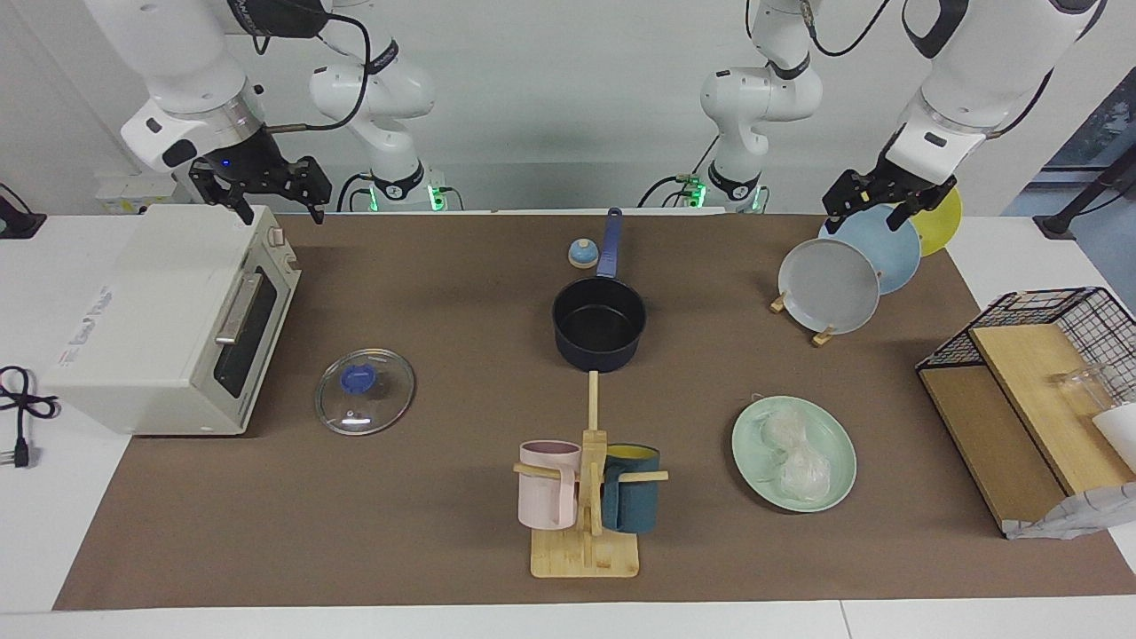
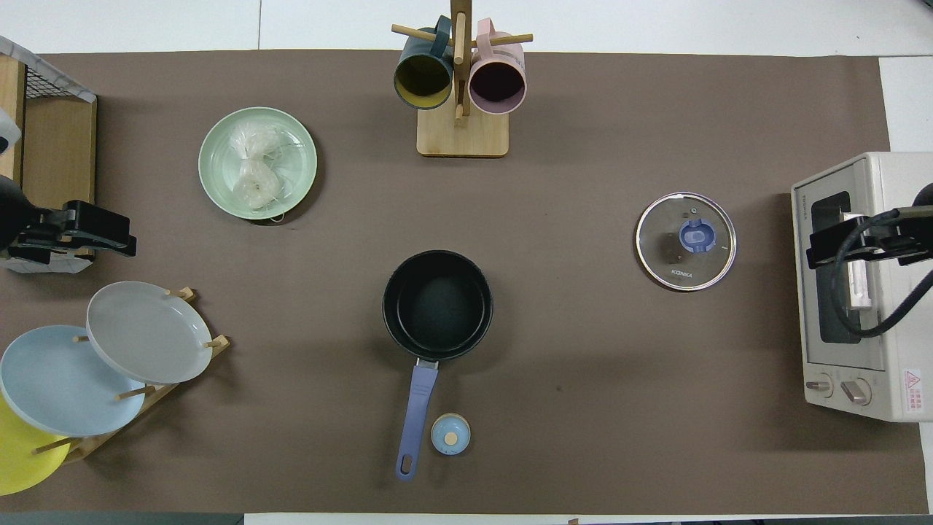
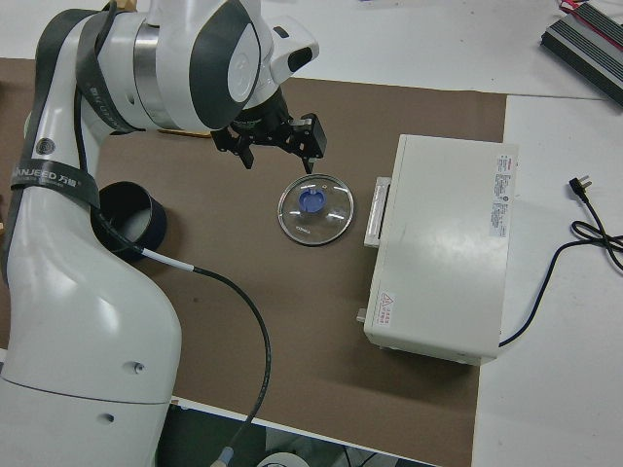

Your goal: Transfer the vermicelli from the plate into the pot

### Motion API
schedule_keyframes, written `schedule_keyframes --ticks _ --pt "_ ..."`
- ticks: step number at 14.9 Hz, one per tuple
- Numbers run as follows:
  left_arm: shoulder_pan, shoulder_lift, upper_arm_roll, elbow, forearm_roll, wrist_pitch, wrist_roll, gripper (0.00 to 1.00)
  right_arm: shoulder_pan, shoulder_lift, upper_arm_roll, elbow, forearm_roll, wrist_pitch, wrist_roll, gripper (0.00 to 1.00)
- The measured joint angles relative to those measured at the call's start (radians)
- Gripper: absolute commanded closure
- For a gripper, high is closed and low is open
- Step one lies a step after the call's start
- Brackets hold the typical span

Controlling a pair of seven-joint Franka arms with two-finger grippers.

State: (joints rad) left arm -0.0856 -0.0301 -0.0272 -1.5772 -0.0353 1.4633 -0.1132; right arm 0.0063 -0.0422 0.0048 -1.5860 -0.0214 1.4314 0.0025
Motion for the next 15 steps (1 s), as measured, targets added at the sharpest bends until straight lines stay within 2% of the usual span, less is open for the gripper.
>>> schedule_keyframes --ticks 15 --pt "-0.001 0.002 -0.003 -0.001 0.0 0.041 0.002 0.0 0.0 0.0 0.0 0.0 0.0 0.0 0.0 0.0"
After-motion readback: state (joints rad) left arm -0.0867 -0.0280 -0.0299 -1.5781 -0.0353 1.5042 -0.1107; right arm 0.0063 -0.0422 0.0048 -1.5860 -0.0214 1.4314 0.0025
